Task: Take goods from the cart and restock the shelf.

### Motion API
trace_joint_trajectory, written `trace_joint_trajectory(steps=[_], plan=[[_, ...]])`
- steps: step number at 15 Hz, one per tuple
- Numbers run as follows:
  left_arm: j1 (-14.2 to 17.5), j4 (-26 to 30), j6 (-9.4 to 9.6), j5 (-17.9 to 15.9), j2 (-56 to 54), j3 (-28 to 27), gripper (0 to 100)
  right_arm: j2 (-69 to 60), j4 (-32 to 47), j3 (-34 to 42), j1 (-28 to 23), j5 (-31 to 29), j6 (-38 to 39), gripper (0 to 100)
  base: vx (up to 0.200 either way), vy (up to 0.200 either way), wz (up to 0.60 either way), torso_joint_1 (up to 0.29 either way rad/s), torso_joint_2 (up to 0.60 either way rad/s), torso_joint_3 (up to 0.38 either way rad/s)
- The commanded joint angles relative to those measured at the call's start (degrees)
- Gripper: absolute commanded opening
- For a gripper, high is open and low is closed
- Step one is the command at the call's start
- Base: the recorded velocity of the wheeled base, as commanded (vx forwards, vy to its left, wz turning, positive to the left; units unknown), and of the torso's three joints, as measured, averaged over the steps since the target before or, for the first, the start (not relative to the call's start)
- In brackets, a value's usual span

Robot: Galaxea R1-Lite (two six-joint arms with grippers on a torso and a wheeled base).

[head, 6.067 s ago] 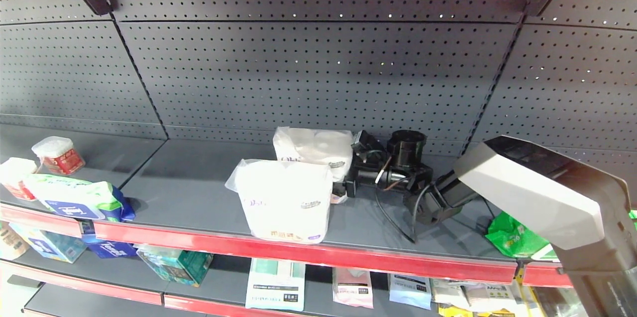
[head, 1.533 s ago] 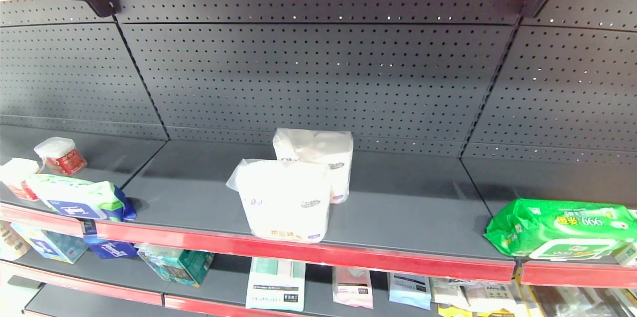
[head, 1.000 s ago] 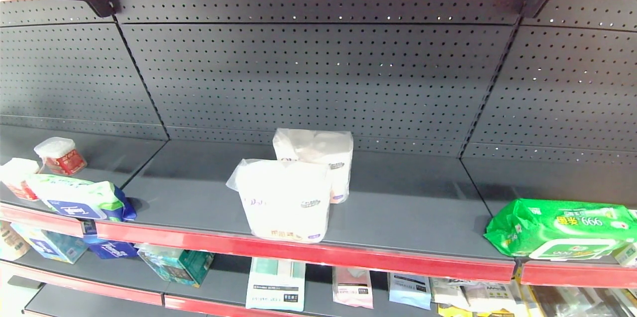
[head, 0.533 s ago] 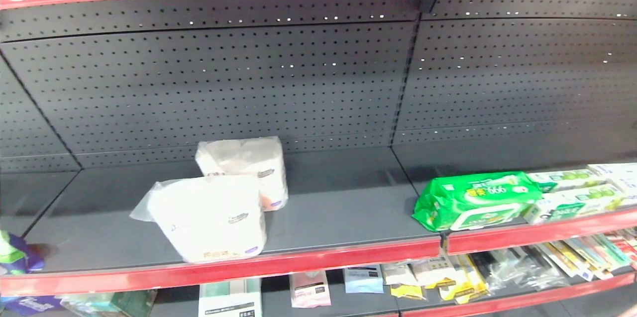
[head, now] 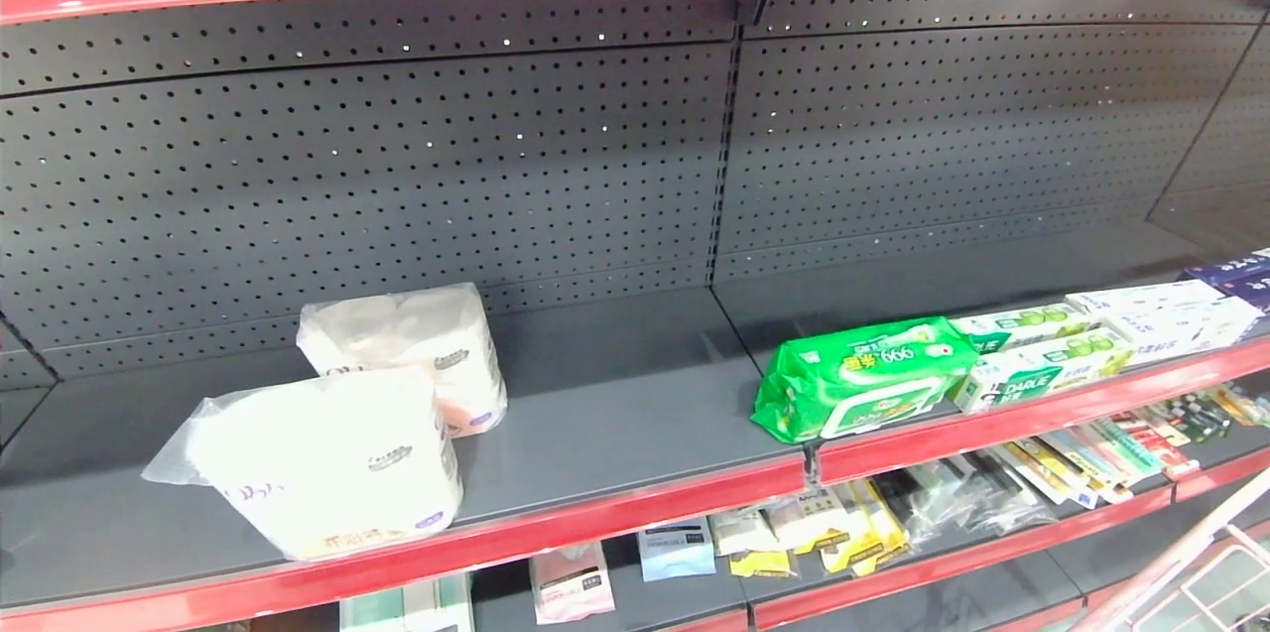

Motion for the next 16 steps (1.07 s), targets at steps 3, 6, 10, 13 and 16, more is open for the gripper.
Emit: trace_joint_trajectory(steps=[3,6,10,13,16], plan=[[5.9,0.4,-5.86,12.6,35.2,-28.5,100,0.0,0.0,0.0,0.0,0.0,0.1,100,0.000,0.000,0.00,0.000,0.00,0.000],[14.4,0.3,-6.03,16.1,42.3,-19.4,100,0.0,0.0,0.0,0.0,0.0,0.1,100,0.000,0.000,0.00,0.000,0.00,0.000],[22.1,1.6,-4.98,9.9,53.6,-17.0,100,0.0,0.0,0.0,0.0,0.0,0.1,100,0.000,0.000,0.00,0.000,0.00,0.000],[22.2,1.6,-3.66,8.8,60.8,-18.6,100,0.0,0.0,0.0,0.0,0.0,0.0,100,0.000,0.000,0.00,0.000,0.00,0.000],[22.0,-0.1,-1.03,7.0,70.7,-19.8,100,0.0,0.0,0.0,0.0,0.0,0.0,100,0.000,0.000,0.00,0.000,0.00,0.000]])
